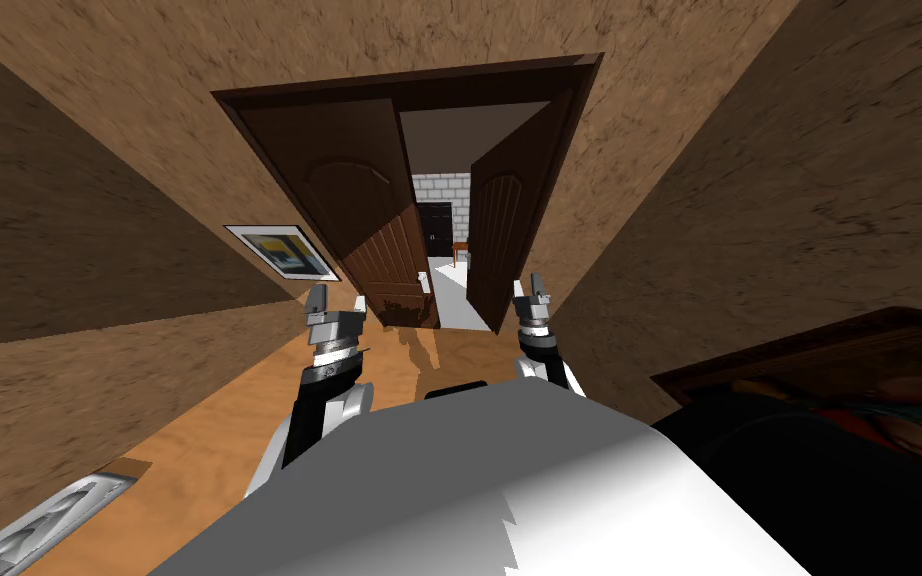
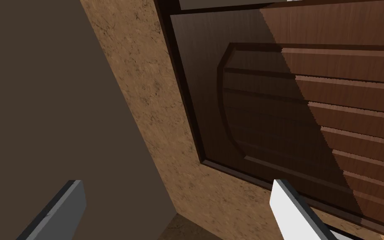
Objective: Push the door open
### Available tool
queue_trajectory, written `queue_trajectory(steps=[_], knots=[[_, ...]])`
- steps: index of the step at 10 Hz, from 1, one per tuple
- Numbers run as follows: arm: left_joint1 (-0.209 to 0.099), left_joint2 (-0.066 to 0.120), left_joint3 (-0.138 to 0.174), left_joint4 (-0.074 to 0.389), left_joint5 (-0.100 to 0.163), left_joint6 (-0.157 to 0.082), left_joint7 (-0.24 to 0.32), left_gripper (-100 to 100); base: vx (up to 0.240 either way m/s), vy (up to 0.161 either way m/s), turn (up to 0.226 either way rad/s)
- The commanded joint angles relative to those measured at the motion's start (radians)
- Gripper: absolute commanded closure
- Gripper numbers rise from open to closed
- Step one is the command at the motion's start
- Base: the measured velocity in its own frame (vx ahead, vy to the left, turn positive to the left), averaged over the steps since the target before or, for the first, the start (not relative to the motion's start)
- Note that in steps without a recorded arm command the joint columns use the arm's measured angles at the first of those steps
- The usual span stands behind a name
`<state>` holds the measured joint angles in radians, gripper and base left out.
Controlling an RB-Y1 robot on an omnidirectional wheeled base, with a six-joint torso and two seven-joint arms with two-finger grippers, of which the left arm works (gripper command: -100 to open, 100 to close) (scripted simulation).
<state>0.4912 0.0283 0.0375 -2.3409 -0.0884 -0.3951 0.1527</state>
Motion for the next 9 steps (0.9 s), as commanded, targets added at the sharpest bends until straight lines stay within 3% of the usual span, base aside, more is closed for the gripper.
queue_trajectory(steps=[1, 9], knots=[[-0.013, 0.006, -0.005, 0.035, 0.002, 0.004, -0.001, -100, 0.127, 0.032, -0.034], [-0.071, 0.026, -0.026, 0.189, 0.009, 0.024, -0.003, -100, 0.105, 0.036, -0.040]])
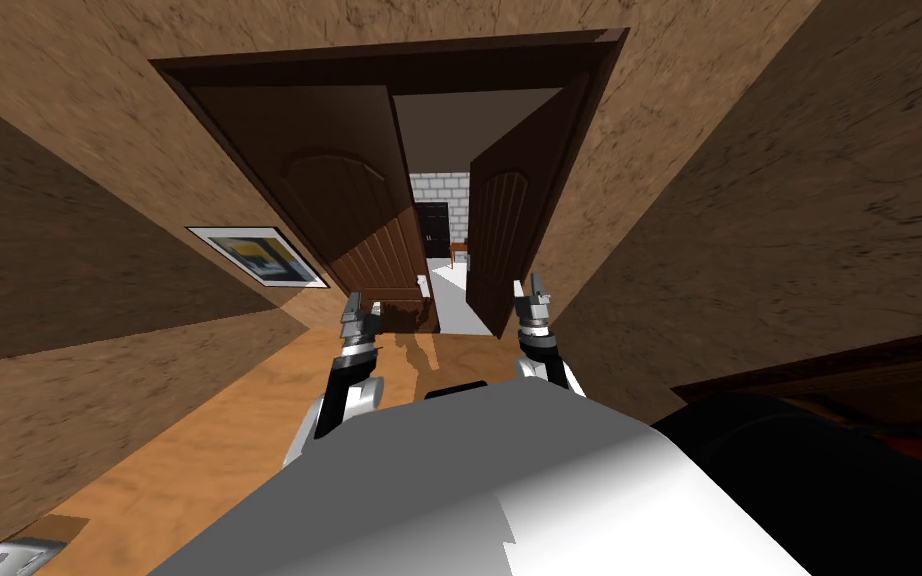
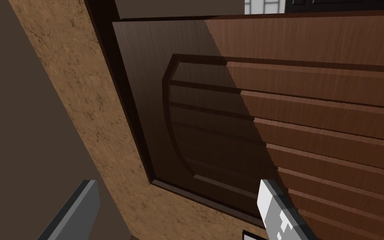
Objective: Push the door open
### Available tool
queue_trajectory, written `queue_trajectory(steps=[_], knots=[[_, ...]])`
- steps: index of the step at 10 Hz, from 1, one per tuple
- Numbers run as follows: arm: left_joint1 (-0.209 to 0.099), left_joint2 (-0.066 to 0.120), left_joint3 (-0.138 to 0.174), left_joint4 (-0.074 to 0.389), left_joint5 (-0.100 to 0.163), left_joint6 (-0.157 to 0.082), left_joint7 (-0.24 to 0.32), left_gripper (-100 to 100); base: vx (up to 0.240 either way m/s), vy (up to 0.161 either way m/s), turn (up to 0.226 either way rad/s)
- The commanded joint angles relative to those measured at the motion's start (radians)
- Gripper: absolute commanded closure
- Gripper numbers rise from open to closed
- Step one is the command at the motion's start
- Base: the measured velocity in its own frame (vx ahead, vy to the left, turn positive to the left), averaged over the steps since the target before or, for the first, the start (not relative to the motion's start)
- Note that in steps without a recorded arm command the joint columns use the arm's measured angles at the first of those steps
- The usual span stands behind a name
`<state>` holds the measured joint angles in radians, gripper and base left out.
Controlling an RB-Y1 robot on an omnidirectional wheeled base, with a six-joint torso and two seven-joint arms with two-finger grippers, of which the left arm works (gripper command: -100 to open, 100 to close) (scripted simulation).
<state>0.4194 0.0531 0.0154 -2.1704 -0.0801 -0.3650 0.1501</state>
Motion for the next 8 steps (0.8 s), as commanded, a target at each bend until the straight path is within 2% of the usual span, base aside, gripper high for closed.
queue_trajectory(steps=[1, 7, 8], knots=[[-0.008, 0.004, -0.007, 0.043, 0.002, -0.003, -0.001, -100, 0.111, 0.062, -0.056], [-0.072, 0.021, -0.030, 0.211, 0.010, 0.019, -0.004, -100, 0.094, 0.056, -0.055], [-0.072, 0.021, -0.030, 0.212, 0.010, 0.019, -0.004, -100, 0.063, 0.038, -0.017]])
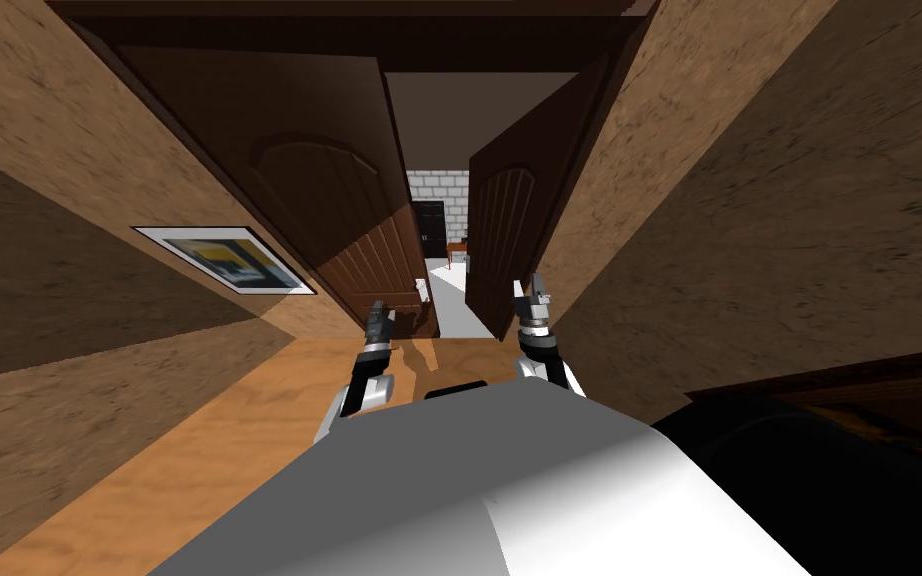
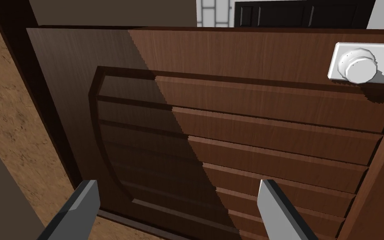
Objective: Push the door open
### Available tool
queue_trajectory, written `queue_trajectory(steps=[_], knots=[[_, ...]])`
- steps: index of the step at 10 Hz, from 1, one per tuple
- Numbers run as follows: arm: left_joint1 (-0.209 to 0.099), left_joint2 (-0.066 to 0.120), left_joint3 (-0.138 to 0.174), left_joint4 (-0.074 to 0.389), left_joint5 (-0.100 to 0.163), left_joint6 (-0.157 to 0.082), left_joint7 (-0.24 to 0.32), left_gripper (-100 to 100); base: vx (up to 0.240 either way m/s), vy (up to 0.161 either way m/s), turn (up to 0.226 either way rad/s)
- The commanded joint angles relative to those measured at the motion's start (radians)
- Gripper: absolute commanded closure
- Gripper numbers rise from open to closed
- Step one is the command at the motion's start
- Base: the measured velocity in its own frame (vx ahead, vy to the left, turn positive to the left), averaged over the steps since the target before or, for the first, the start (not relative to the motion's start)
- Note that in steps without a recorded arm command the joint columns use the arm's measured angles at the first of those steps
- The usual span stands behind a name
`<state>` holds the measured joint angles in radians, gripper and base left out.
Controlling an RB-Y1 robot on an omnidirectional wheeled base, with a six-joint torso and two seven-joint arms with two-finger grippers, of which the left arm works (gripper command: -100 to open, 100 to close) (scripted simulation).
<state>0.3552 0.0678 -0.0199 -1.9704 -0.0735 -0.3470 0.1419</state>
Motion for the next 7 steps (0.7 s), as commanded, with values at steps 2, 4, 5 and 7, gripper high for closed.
queue_trajectory(steps=[2, 4, 5, 7], knots=[[-0.030, 0.011, -0.003, 0.072, 0.006, 0.008, 0.004, -100, 0.062, 0.037, -0.044], [-0.042, 0.014, -0.007, 0.102, 0.008, 0.012, 0.003, -100, 0.068, 0.056, -0.045], [-0.053, 0.016, -0.011, 0.132, 0.009, 0.016, 0.003, -100, 0.051, 0.038, -0.041], [-0.075, 0.020, -0.019, 0.191, 0.012, 0.023, 0.002, -100, 0.084, 0.055, -0.055]])
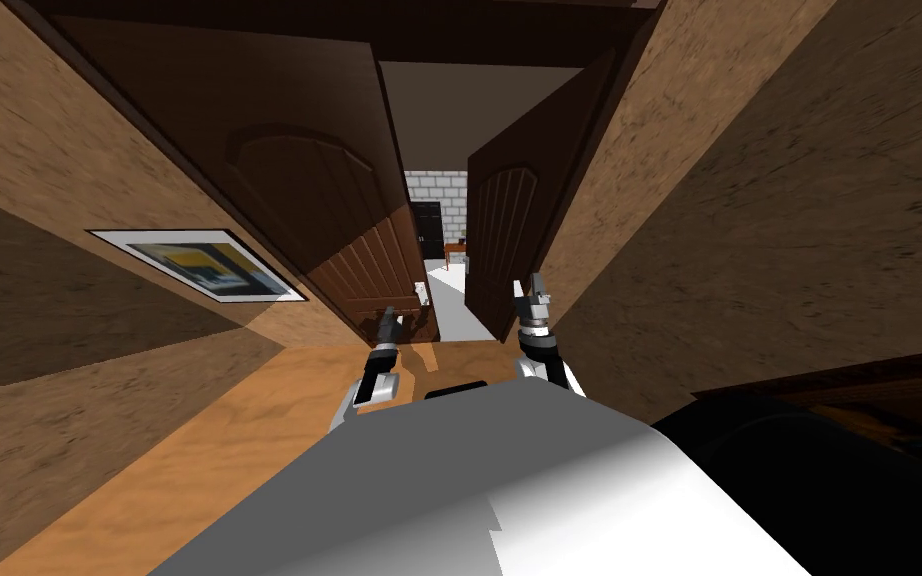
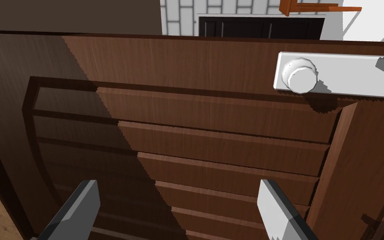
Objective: Push the door open
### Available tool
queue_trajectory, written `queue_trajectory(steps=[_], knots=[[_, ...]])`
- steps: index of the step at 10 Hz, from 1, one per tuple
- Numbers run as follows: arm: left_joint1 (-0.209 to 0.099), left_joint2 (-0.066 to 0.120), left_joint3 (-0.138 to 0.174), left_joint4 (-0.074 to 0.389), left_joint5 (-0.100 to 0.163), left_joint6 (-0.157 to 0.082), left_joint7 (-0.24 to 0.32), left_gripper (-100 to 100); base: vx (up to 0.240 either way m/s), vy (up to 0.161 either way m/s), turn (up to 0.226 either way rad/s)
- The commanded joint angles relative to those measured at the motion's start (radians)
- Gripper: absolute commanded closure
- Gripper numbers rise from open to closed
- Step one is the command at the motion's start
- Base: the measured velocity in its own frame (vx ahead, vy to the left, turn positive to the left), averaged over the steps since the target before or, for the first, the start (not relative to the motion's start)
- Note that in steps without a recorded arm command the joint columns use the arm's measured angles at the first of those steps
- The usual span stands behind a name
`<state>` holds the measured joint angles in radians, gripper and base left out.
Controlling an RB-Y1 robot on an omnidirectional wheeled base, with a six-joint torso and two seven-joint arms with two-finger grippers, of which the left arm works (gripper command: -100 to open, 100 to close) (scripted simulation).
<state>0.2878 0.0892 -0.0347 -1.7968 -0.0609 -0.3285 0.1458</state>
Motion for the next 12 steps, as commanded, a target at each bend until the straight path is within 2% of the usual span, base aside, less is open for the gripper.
queue_trajectory(steps=[1, 5, 6, 12], knots=[[-0.018, 0.000, -0.008, 0.046, 0.001, 0.009, -0.003, -100, 0.085, 0.075, -0.056], [-0.059, 0.007, -0.023, 0.154, 0.006, 0.022, -0.005, -100, 0.102, 0.057, -0.056], [-0.077, 0.009, -0.029, 0.203, 0.009, 0.029, -0.005, -100, 0.142, 0.082, -0.068], [-0.127, 0.015, -0.047, 0.335, 0.015, 0.045, -0.008, -100, 0.108, 0.062, -0.047]])
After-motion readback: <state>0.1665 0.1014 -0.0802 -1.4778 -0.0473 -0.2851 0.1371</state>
